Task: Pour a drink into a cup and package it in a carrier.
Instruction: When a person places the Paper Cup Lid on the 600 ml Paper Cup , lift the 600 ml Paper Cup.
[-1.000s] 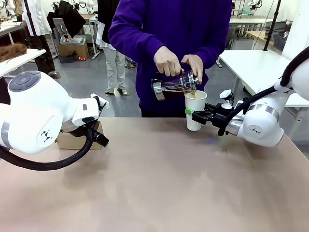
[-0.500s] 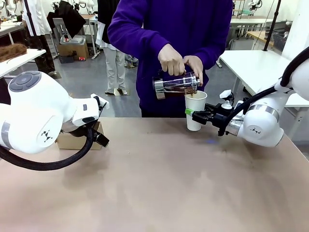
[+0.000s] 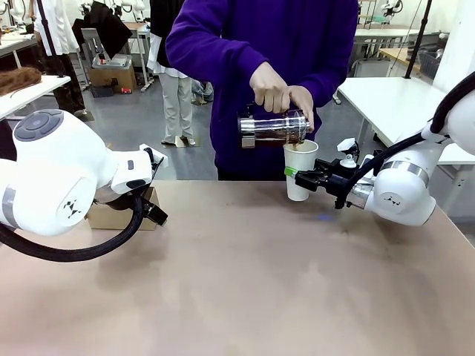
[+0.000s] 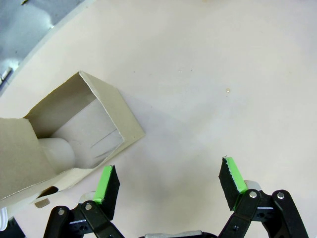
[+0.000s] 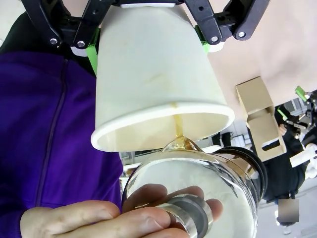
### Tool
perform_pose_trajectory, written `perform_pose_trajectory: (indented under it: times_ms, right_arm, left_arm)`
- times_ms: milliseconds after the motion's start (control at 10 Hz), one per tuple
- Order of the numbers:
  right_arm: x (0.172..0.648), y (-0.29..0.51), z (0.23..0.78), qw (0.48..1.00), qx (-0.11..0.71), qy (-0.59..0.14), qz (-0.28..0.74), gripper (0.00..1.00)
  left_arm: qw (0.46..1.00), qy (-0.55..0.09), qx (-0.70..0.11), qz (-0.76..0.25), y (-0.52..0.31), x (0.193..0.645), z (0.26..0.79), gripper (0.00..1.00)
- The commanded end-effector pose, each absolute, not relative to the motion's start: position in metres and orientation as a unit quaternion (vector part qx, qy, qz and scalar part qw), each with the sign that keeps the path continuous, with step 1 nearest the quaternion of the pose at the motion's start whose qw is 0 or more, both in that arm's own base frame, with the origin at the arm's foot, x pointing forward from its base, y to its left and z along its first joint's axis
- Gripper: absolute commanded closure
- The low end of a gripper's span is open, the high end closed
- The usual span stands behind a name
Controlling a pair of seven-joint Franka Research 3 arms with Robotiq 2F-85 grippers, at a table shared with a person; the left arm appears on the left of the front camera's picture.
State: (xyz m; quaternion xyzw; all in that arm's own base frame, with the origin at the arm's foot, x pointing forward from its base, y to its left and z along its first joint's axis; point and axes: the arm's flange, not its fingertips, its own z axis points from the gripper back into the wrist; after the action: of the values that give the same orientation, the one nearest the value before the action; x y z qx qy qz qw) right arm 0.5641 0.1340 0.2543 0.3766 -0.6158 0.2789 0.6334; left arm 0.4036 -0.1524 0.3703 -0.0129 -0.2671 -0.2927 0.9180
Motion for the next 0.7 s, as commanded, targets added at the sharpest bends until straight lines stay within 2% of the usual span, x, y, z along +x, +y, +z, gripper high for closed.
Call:
perform_pose_trajectory:
  times_ms: [0, 600]
  right_arm:
    - [0.5633, 0.1357, 0.2584, 0.637, 0.371, -0.614, 0.281, 0.2]
    - [0.5633, 0.1357, 0.2584, 0.637, 0.371, -0.614, 0.281, 0.2]
  left_arm:
    - [0.918, -0.267, -0.014, -0.292, -0.152, 0.4034, 0.3706, 0.0]
    - [0.918, -0.267, -0.014, -0.292, -0.152, 0.4034, 0.3706, 0.0]
